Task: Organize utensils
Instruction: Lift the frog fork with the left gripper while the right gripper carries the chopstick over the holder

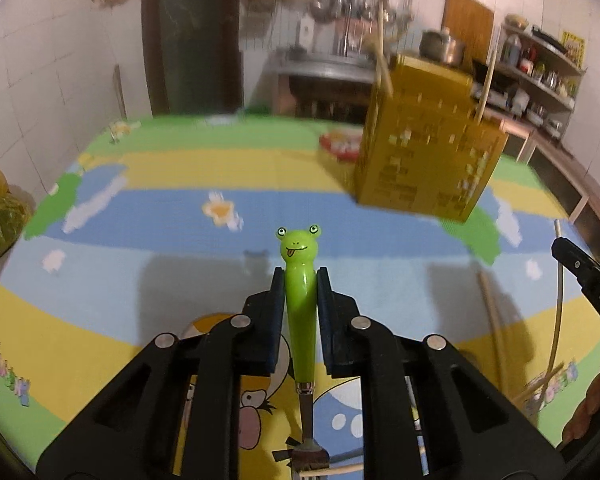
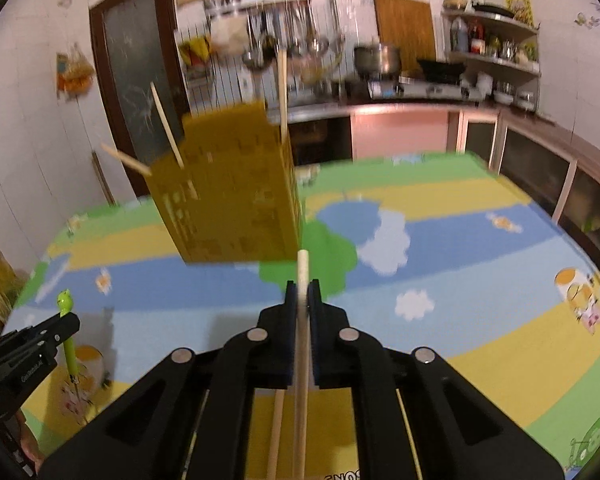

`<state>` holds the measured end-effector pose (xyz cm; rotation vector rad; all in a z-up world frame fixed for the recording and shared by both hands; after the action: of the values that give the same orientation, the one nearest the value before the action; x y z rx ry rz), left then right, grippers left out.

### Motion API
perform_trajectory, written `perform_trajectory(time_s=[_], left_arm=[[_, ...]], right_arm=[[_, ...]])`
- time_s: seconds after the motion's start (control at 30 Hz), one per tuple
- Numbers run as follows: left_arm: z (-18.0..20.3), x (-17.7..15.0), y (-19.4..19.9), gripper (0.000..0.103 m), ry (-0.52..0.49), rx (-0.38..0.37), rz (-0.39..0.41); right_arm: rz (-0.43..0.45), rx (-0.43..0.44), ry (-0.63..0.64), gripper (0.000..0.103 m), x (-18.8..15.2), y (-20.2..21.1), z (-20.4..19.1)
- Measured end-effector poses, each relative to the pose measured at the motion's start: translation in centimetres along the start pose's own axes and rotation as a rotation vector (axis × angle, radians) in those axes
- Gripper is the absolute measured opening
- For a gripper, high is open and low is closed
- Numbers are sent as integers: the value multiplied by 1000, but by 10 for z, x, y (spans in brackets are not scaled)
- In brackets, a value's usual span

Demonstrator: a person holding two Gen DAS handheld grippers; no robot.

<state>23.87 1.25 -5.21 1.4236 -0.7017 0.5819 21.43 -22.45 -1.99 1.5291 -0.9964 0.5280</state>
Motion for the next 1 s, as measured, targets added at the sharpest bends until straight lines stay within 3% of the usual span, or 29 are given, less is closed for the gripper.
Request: perform_trajectory(time_s=[0.37, 0.53, 1.0], left_arm=[[2, 38, 52, 14, -8, 27, 199], [7, 45, 58, 14, -19, 27, 233], [16, 58, 69, 14, -53, -25, 312]], right_arm=[[192, 62, 14, 6, 37, 40, -7], [258, 75, 44, 6, 47, 54, -10], [320, 116, 82, 6, 48, 63, -16]])
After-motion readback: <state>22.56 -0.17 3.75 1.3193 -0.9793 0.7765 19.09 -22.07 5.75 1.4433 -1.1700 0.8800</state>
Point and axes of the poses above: each gripper's, at about its wrist camera, not at the fingertips, and y roughly against the way its jaws point, z to its right, x to its top, the point moved 8 cm from there along -y, roughly the way its jaws point, and after that the axes turned 5 degrees about -y, right-handed, at the moved point
